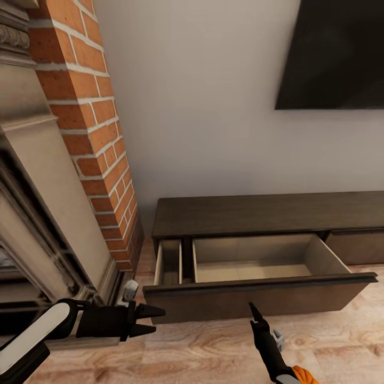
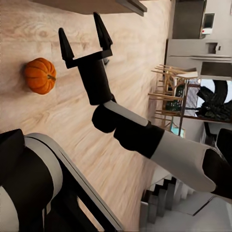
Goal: Place each of the two pumpkins and all three candles from the living room inside a cabinet in the living room (use any cabinet), then make sure every cabinet is closed, and position the cauldron so it is next to a table in the living room.
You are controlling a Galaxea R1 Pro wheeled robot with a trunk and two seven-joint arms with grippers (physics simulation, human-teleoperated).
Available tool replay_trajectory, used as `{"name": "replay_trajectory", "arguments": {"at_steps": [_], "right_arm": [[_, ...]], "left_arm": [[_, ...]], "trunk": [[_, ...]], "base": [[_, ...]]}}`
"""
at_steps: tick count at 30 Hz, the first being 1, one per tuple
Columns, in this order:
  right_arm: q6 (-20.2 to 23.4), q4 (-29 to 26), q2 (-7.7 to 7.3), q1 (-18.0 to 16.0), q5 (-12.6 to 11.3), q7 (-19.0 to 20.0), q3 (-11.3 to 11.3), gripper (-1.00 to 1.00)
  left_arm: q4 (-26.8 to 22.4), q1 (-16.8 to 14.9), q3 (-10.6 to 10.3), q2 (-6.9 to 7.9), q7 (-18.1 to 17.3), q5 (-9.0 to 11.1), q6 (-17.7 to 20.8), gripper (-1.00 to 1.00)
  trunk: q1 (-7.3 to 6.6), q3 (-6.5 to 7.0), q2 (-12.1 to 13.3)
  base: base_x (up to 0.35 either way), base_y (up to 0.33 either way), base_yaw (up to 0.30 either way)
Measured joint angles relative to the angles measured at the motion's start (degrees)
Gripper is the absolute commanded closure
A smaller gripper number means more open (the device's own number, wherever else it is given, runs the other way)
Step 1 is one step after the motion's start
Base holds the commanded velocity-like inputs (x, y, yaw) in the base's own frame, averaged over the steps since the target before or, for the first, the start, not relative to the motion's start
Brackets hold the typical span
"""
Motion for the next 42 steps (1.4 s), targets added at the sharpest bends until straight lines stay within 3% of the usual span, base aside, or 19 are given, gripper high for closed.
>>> {"name": "replay_trajectory", "arguments": {"at_steps": [9, 16, 36, 42], "right_arm": [[8.3, 0.0, 0.03, 0.0, 6.1, 0.7, 2.7, -1.0], [9.1, 0.5, 0.22, 0.0, 9.8, 1.1, 2.8, -1.0], [8.8, 3.7, 0.0, 0.1, 10.2, 0.7, 2.6, -1.0], [8.6, 3.7, 0.0, 0.1, 10.2, 0.6, 2.7, -1.0]], "left_arm": [[0.5, 0.0, -0.6, -0.15, 0.5, 0.0, -0.1, -1.0], [0.6, 0.0, -0.8, -0.09, 0.5, 0.1, -0.1, -1.0], [0.7, 0.0, -1.0, -0.09, 0.6, -0.2, -0.1, -1.0], [0.7, 0.0, -0.9, -0.06, 0.6, -0.2, -0.1, -1.0]], "trunk": [[-1.96, 1.61, 3.6], [-3.51, 2.87, 6.4], [-7.91, 6.46, 14.4], [-9.2, 7.54, 16.8]], "base": [[-0.05, 0.0, 0.0], [-0.102, 0.0, 0.0], [-0.004, 0.0, 0.0], [-0.196, 0.0, 0.0]]}}
